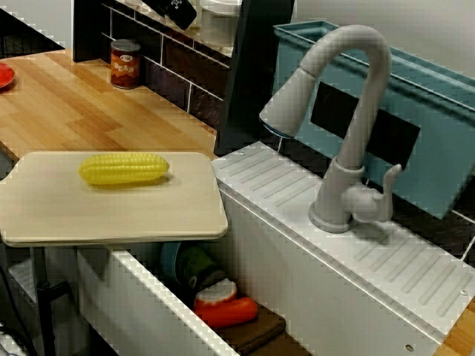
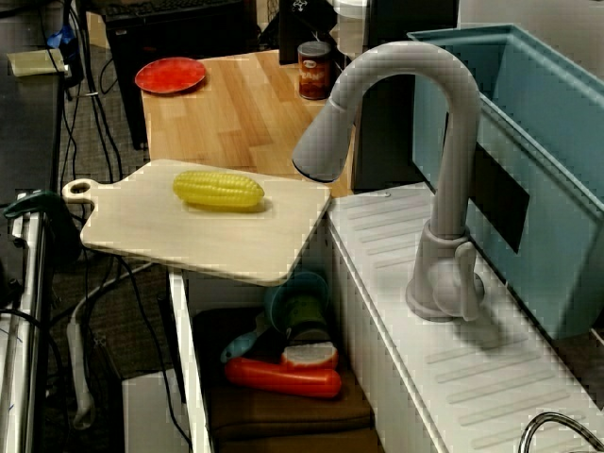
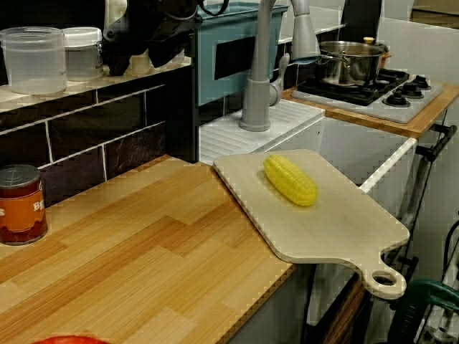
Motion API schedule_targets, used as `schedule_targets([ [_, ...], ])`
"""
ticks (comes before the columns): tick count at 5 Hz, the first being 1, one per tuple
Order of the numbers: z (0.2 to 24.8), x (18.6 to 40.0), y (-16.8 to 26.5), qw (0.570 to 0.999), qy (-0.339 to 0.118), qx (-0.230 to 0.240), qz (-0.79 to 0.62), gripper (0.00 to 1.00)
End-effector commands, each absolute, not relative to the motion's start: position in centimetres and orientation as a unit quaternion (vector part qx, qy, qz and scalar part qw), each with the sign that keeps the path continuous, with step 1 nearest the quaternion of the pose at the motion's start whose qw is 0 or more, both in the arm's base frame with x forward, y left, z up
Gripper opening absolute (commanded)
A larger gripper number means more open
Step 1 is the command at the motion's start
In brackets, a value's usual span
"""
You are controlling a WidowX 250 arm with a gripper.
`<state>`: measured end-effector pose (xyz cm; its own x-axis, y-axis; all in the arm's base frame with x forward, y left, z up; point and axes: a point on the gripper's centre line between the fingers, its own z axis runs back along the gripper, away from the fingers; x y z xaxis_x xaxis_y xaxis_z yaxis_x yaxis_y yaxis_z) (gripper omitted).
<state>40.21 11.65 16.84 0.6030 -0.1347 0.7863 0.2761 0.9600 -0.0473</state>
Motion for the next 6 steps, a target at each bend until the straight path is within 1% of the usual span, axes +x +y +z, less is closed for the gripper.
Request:
schedule_targets([
  [1,16.8,40.2,11.6,0.891,-0.430,-0.082,-0.115,0.96],
  [2,17.9,39.5,12.5,0.887,-0.437,-0.103,-0.107,0.00],
  [3,18.2,39.5,13.3,0.887,-0.439,-0.110,-0.096,0.00],
  [4,18.3,39.9,13.6,0.888,-0.437,-0.108,-0.091,0.00],
  [5,18.6,39.6,14.1,0.889,-0.435,-0.117,-0.087,0.00],
  [6,19.6,37.8,14.6,0.887,-0.429,-0.134,-0.105,0.00],
])
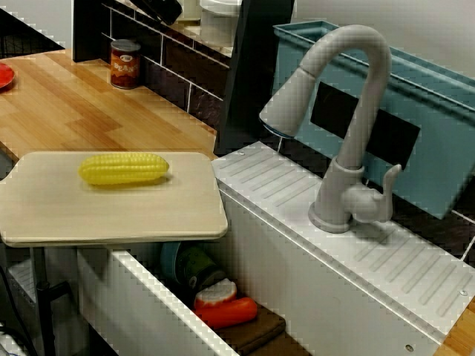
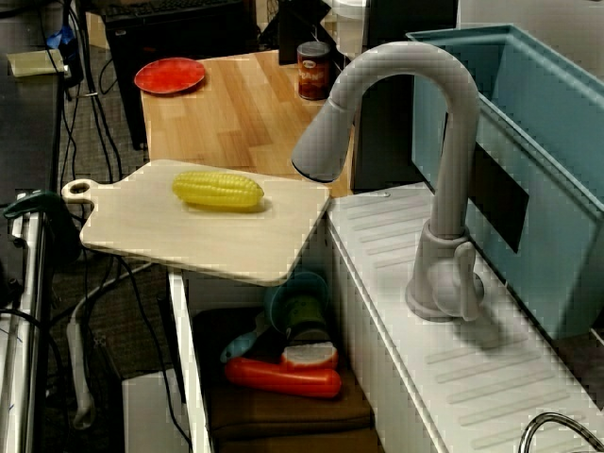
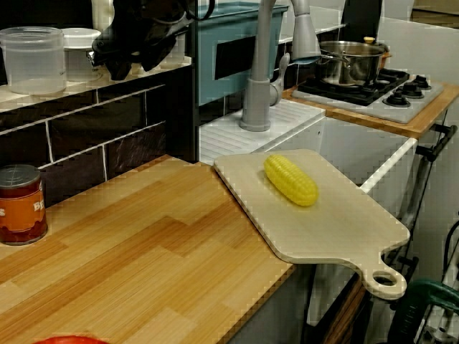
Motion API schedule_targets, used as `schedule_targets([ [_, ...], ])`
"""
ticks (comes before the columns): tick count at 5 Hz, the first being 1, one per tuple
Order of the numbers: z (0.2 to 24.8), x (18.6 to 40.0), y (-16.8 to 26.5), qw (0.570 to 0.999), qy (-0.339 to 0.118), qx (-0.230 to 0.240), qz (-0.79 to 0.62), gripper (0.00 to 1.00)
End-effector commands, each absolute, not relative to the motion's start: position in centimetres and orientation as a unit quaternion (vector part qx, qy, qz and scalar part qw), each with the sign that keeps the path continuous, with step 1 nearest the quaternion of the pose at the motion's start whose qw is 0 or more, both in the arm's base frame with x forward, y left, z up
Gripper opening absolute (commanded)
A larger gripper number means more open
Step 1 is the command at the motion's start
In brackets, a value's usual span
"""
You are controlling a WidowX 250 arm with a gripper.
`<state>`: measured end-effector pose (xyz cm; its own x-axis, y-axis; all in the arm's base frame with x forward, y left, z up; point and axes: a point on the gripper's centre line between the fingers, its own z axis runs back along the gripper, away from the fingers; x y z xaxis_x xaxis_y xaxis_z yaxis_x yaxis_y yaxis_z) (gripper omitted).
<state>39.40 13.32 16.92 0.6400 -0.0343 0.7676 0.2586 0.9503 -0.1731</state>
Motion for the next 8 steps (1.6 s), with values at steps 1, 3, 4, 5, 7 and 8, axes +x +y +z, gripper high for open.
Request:
schedule_targets([
  [1,19.8,35.8,14.7,0.884,-0.428,-0.144,-0.126,0.00],
  [3,20.3,32.3,14.1,0.876,-0.429,-0.152,-0.160,0.00],
  [4,20.2,31.4,14.3,0.877,-0.423,-0.156,-0.167,0.00],
  [5,19.3,30.7,14.1,0.879,-0.422,-0.140,-0.173,0.00],
  [7,17.4,29.6,12.9,0.874,-0.433,-0.102,-0.197,0.00],
  [8,15.8,29.6,12.0,0.873,-0.435,-0.083,-0.206,0.00],
])
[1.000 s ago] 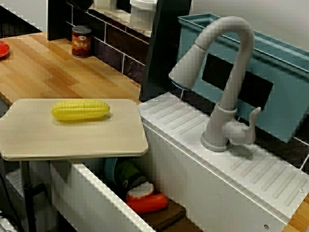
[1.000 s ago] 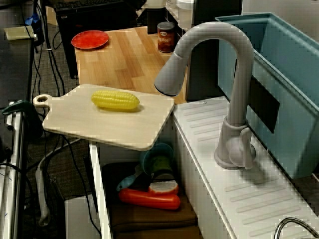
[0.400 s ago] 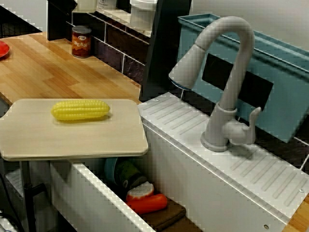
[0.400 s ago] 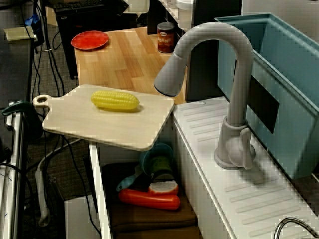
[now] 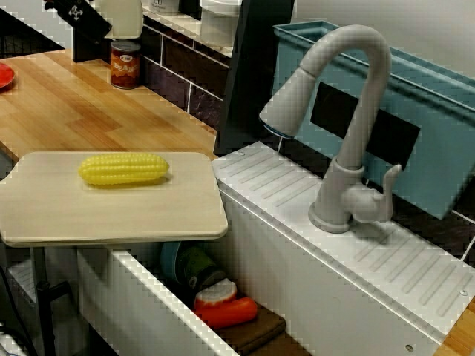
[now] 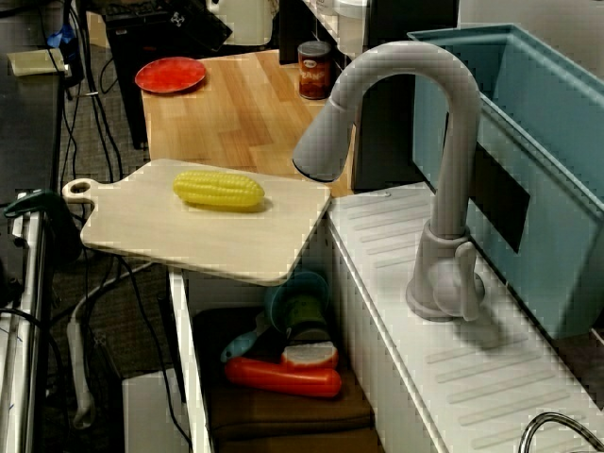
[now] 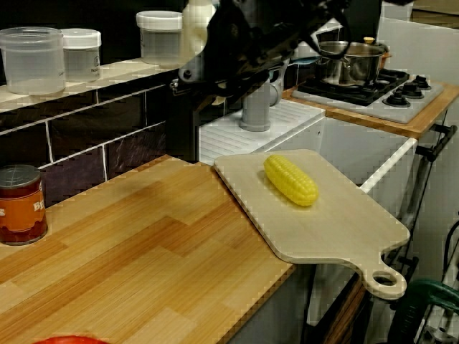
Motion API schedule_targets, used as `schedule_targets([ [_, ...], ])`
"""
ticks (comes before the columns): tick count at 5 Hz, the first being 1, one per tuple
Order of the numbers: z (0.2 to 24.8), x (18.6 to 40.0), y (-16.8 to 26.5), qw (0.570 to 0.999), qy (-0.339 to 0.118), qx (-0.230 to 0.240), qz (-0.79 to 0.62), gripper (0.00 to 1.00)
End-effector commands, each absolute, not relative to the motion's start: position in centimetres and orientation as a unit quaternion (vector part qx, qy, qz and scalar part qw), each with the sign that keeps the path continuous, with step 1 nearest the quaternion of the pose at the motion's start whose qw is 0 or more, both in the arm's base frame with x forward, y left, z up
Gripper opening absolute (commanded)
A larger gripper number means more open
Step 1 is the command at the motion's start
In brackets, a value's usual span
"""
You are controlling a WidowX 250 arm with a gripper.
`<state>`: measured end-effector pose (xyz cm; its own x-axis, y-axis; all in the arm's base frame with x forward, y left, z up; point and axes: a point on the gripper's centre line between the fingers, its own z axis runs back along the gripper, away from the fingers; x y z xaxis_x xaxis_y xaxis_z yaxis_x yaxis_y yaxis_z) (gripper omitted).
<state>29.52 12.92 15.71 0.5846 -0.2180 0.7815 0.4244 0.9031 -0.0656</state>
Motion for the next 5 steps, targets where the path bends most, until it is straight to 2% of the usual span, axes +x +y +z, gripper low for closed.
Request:
schedule_targets([
  [1,14.2,29.9,11.0,0.875,-0.434,-0.064,-0.207,0.00],
  [5,8.2,31.1,9.8,0.894,-0.370,-0.023,-0.253,0.00],
])
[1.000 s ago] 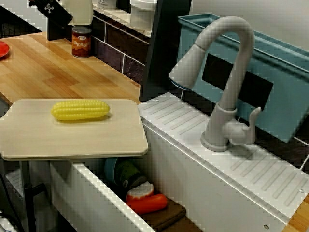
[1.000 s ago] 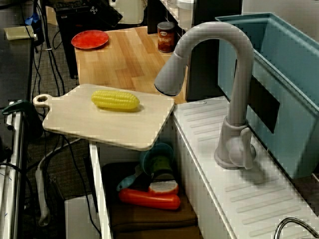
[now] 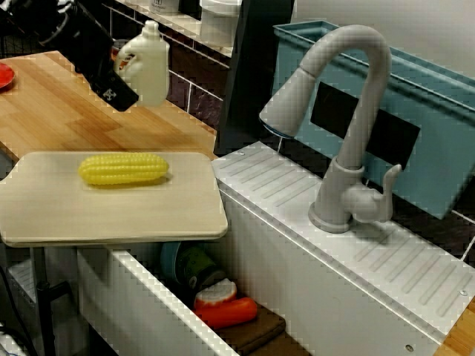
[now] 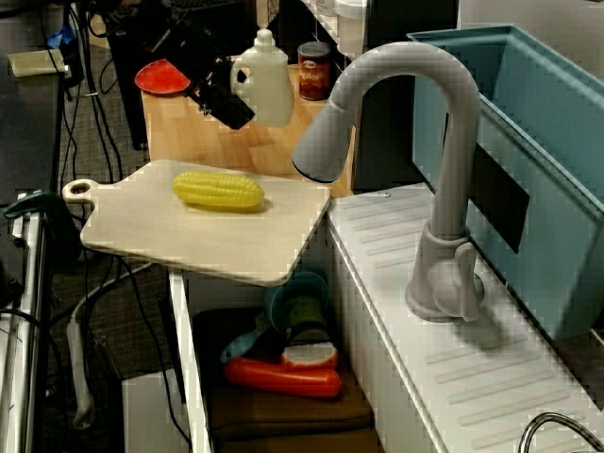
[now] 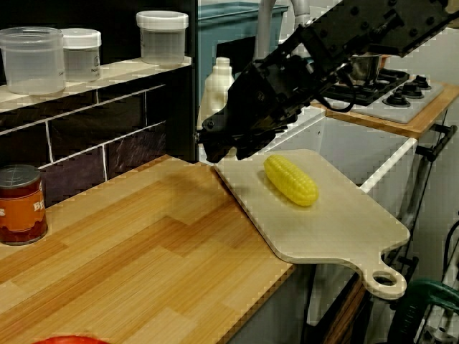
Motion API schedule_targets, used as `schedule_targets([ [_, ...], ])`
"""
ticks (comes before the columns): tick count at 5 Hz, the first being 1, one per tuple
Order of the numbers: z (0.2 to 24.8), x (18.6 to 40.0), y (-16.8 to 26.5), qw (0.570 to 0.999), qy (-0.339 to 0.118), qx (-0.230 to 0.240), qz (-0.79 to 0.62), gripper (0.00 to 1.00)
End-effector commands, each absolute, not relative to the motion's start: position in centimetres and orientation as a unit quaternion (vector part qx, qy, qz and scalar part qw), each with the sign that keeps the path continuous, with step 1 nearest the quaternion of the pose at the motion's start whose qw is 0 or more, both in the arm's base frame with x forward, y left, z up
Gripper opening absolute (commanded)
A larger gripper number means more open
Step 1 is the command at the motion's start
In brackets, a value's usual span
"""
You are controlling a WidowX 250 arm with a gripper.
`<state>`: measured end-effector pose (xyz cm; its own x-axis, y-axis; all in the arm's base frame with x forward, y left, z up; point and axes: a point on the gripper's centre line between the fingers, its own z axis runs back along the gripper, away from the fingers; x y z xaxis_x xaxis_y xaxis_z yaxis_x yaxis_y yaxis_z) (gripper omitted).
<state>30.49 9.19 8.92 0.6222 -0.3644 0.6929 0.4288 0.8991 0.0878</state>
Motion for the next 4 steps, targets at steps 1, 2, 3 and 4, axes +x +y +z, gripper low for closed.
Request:
schedule_targets([
  [1,6.9,31.3,9.8,0.894,-0.360,-0.018,-0.266,0.00],
  [2,6.3,31.4,9.7,0.896,-0.352,-0.016,-0.272,0.00],
  [3,5.8,31.4,9.9,0.899,-0.344,-0.017,-0.271,0.00],
  [4,5.1,31.6,10.1,0.903,-0.333,-0.015,-0.270,0.00],
])
